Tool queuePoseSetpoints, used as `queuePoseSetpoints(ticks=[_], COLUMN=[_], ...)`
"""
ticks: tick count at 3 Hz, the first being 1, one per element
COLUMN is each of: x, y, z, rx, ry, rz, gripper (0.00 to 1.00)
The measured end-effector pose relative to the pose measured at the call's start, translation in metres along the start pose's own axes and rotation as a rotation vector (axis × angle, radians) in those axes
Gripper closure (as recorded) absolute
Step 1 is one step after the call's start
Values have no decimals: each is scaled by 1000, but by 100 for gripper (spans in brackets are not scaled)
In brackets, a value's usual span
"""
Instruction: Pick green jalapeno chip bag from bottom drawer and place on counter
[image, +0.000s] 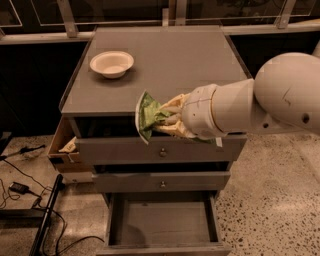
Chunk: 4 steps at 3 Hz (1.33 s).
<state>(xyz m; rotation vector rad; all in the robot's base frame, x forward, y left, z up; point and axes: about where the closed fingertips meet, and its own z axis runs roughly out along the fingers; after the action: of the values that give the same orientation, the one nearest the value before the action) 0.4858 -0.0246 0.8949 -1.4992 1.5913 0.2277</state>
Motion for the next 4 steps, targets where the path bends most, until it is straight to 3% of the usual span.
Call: queuePoseSetpoints(ticks=[2, 4], x=[-13, -16], y=[-59, -135], z=[24, 70], rx=[59, 60], ry=[6, -16], rz=[-88, -94], gripper=[100, 100])
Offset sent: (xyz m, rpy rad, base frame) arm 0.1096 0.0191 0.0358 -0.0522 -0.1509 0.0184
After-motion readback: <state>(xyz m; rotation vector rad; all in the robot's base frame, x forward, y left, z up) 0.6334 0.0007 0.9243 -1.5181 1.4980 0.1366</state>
